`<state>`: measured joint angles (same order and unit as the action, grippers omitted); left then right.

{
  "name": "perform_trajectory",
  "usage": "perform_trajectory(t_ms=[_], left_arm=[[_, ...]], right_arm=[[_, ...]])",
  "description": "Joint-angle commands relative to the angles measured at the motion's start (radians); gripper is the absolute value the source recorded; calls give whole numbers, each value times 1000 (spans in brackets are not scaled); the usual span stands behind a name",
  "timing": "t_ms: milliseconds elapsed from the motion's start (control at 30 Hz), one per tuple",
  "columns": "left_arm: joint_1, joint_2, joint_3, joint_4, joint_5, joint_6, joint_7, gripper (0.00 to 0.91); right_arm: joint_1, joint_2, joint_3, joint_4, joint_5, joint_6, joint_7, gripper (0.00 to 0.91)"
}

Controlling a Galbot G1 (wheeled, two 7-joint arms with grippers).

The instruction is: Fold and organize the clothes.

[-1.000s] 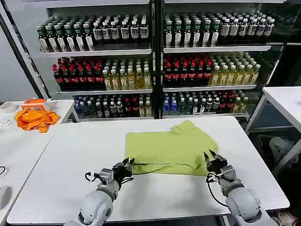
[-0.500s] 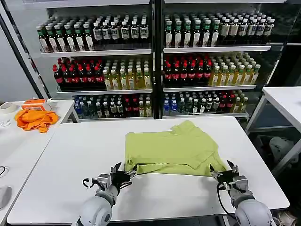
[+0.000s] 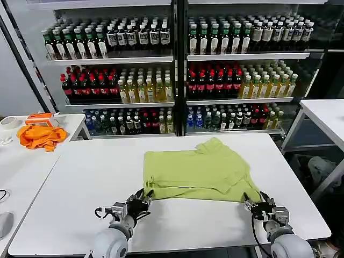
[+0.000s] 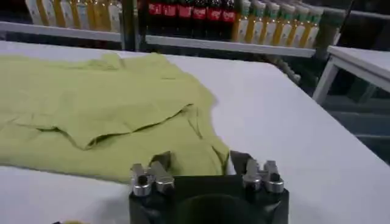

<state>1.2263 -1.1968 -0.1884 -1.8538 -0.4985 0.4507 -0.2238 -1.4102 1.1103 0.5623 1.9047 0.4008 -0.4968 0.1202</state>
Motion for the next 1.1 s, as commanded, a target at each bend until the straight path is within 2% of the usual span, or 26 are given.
perform_trajectory(t_ms=[33,200,400,733,867,1100], left_arm=[[5,-1,-1,4,-3,0,0,20],[6,-1,-2,4,-11,1,6,20],[53,5,-13,-52,-20,0,14,20],[289,16,-96,-249,-2,1,16,20],[396,45,-146,-343,-13,1,16,20],[491,69,-185,-424,-16,2,12,20]], right_arm=[[-12,4,7,-3,19,-4,5,0],[-25,0,9,14,18,-2,3,0],[-110,-2,19,112,1,-4,2,0],[-331,-29,81,312,-53,-3,4,0],[-393,-37,94,348,-63,-5,5,0],[-466,-41,111,394,-87,-15,-5,0]])
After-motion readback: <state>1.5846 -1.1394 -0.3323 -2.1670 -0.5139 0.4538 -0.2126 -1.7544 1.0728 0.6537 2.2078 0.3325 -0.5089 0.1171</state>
